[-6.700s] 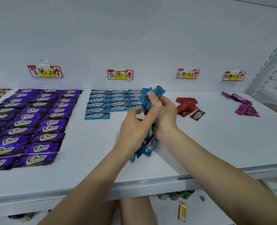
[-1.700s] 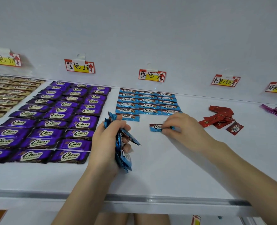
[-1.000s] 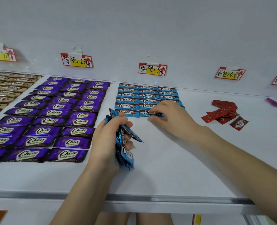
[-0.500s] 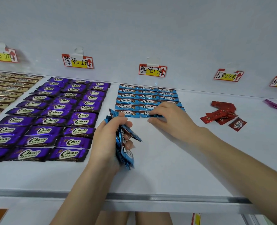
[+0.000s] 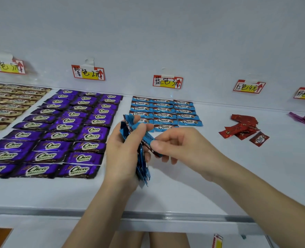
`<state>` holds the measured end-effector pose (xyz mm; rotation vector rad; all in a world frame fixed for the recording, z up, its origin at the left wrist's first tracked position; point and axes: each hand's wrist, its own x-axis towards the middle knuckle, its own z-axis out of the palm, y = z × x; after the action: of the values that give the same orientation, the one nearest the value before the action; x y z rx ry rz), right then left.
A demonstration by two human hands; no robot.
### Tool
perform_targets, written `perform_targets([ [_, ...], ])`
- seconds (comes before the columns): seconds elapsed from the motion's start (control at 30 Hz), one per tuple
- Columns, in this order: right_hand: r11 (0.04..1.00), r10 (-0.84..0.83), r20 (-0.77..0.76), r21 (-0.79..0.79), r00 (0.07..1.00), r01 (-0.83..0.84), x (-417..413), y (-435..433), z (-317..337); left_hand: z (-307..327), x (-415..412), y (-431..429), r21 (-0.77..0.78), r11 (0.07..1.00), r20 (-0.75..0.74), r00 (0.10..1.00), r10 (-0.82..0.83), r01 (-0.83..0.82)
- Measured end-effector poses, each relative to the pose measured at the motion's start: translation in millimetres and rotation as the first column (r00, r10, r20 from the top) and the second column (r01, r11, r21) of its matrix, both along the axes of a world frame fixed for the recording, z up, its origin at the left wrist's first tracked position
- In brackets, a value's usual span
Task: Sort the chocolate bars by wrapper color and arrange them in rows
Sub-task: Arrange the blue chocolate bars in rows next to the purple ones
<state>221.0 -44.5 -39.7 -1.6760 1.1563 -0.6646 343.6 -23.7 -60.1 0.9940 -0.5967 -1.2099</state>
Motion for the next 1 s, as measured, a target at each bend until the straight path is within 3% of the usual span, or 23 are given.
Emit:
perform_targets([
  [0.13, 0.979, -0.110, 0.200, 0.193, 0.974, 0.071, -10.6, -5.1, 5.4, 0.5, 2.0, 5.9, -0.081, 0.994, 0.053, 0.997, -0.064, 0.068],
  [0.23, 0.909, -0.134, 0.341, 0.417, 0.930, -0.022, -17.7, -6.8, 13.5, 1.9, 3.6, 7.9, -0.112, 0.987, 0.102, 0.989, -0.104, 0.115],
  [0.33, 0.874, -0.125, 0.366, 0.481, 0.922, -0.072, -21.2, -5.8, 15.5, 1.3, 1.7, 8.1, -0.109, 0.985, 0.156, 0.981, -0.117, 0.135],
  [0.43, 0.917, -0.141, 0.333, 0.399, 0.932, -0.005, -21.8, -4.4, 15.2, 0.6, -0.7, 6.9, -0.076, 0.993, 0.147, 0.986, -0.076, 0.088],
  [0.6, 0.989, -0.134, 0.197, -0.031, 0.971, 0.143, -23.1, 0.6, 7.6, -1.0, -2.5, 7.3, -0.004, 0.998, 0.139, 0.989, -0.059, 0.060],
  [0.87, 0.958, -0.268, 0.320, -0.017, 0.909, 0.288, -32.7, -5.9, -3.5, 0.4, -3.2, 9.5, 0.001, 0.995, 0.099, 0.990, -0.101, 0.102],
  [1.0, 0.957, -0.141, 0.207, -0.220, 0.968, 0.187, -40.7, -2.7, -7.5, -1.8, -7.5, 6.1, 0.021, 0.993, 0.121, 0.986, -0.114, 0.113],
])
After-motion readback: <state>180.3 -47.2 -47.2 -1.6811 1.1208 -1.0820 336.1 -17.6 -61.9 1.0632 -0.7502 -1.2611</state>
